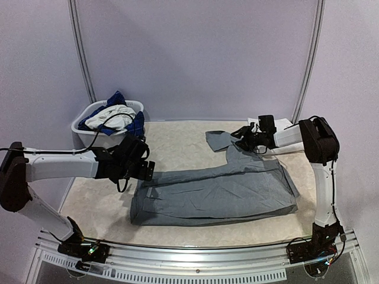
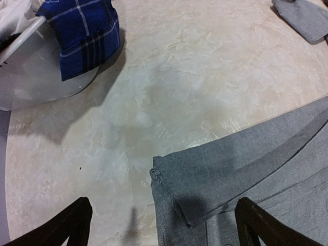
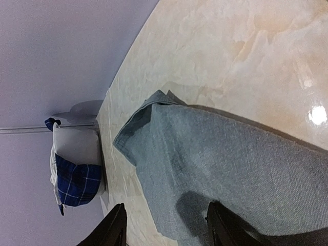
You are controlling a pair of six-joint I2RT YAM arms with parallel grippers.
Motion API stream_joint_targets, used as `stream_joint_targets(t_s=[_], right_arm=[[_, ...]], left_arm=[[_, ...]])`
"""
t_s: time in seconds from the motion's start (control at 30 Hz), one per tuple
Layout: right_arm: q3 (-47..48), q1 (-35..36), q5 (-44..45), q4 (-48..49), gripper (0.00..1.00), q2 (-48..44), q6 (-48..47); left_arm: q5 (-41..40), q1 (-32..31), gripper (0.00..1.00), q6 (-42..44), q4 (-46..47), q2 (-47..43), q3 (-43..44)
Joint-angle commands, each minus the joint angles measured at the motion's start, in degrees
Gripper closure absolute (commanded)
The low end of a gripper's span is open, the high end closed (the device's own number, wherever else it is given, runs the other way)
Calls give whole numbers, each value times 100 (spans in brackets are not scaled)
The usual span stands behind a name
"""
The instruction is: Fold and stack the mixed laundry pile
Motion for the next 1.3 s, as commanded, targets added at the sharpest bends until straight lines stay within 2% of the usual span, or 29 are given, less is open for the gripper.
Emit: stream_joint_targets(t_s=[0.0,0.37,0.47,0.83,1.27], right_arm=[[-139,31,-70,309,46,-7,285],[-1226,81,68,467,45,-1023,41],[-1186,93,-4,745,45,-921,194],[-537,211,-21,789,46,-231,533],[-716,296,93,600,47,-233,446]], left_arm=[[36,-57,1,63,97,21,-103],[148,-57,1,80,213,77,-94],[167,-57,1,77,218,86,-103],[112,-57,1,63,156,14,-147],[150,-57,1,79,239,88,-130]])
